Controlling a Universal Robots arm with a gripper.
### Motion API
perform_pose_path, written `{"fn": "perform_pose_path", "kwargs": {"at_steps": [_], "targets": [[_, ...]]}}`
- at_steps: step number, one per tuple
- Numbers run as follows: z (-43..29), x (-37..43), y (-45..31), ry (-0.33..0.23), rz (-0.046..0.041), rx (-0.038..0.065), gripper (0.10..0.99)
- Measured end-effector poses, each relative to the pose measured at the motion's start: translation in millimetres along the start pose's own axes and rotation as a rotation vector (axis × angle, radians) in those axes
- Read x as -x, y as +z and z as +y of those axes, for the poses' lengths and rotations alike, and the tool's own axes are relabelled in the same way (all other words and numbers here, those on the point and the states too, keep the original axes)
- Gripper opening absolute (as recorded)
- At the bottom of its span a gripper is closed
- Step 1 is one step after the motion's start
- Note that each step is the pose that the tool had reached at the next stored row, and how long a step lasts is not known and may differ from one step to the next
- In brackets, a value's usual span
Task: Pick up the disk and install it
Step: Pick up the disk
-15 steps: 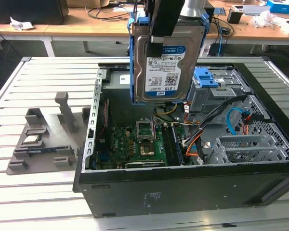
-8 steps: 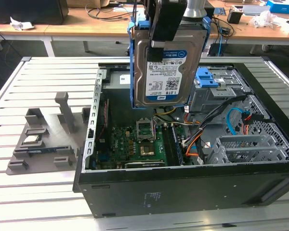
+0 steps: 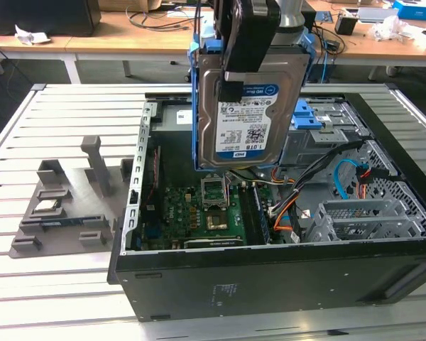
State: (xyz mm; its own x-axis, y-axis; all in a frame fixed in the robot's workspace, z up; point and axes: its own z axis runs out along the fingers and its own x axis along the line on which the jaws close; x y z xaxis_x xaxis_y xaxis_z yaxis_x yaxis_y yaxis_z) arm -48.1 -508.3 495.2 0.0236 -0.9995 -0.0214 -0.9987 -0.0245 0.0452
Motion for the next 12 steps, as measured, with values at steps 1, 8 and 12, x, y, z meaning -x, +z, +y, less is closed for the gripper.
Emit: {"fn": "perform_pose_path", "kwargs": {"at_steps": [1,8,12], "targets": [[0.0,-1.4,0.1,0.0,0.0,0.0,0.365],[0.2,-11.0,1.1,0.0,0.0,0.0,0.365],[0.4,-20.8,2.1,0.0,0.0,0.0,0.365]]}}
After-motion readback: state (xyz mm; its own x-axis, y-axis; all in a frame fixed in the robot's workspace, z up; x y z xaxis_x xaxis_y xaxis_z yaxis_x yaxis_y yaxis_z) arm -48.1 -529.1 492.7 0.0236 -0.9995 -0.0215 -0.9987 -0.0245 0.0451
